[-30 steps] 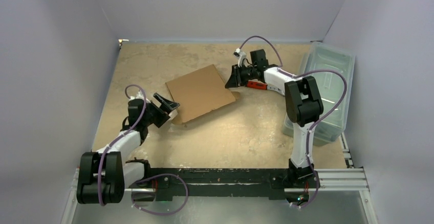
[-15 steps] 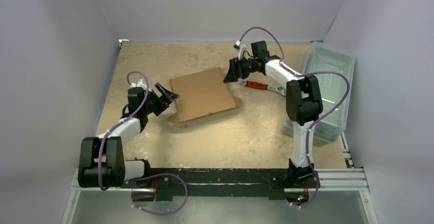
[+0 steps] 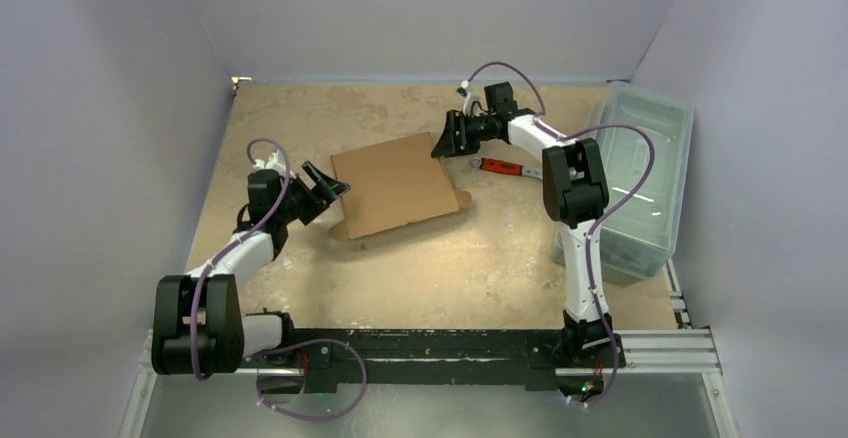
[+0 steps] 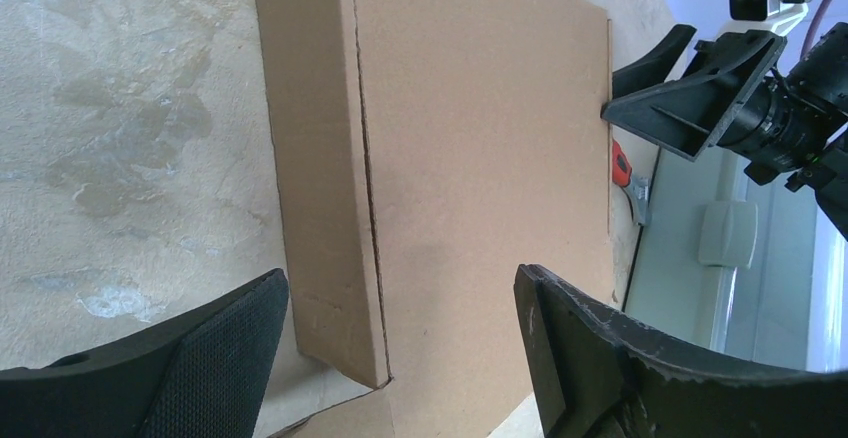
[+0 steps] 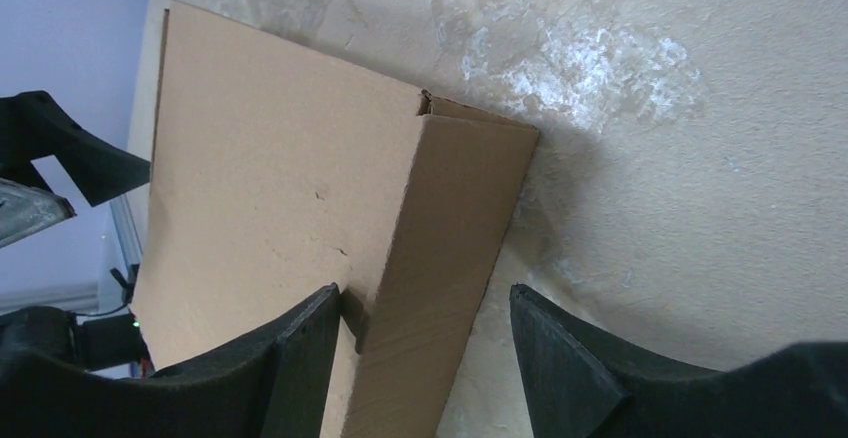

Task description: Fold the paper box

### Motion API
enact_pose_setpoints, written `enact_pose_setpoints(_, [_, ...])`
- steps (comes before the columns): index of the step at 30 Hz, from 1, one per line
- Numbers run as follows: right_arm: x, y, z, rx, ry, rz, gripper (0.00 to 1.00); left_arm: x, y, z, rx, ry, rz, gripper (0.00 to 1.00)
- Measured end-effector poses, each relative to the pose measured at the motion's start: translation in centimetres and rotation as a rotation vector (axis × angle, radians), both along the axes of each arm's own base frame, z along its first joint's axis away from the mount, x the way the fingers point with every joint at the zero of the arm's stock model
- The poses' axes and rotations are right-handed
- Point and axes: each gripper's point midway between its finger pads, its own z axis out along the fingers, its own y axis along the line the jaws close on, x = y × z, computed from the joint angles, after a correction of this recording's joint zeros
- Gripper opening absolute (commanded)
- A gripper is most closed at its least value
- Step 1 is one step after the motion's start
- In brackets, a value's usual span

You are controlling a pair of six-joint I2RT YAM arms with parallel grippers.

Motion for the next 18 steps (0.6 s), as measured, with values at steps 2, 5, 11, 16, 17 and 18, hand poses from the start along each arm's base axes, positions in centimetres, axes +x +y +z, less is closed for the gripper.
enact_pose_setpoints(2, [-0.1,0.2,0.1,0.012,0.006,0.000,0.54,0.0,0.0,0.1,0.000,-0.004,0.000,0.85])
enact_pose_setpoints(5, [-0.5,0.4,0.1,0.042,0.026,0.003,0.42,-0.1,0.0,0.0,0.000,0.001,0.000,0.90])
enact_pose_setpoints(11, [-0.8,0.1,0.4,0.076,0.027,0.007,0.30,0.0,-0.1,-0.2,-0.009,0.006,-0.005,0.93])
enact_pose_setpoints(16, [-0.9,-1.1,0.3,0.087,0.037,-0.005,0.27,0.5,-0.3,-1.0,-0.049,0.018,-0.009,0.94])
enact_pose_setpoints(17, [-0.9,-1.3,0.3,0.090,0.040,-0.006,0.26,0.6,-0.4,-1.1,-0.057,0.018,-0.010,0.94])
enact_pose_setpoints(18, [-0.9,-1.6,0.3,0.092,0.042,-0.009,0.26,0.7,-0.5,-1.2,-0.069,0.019,-0.013,0.94])
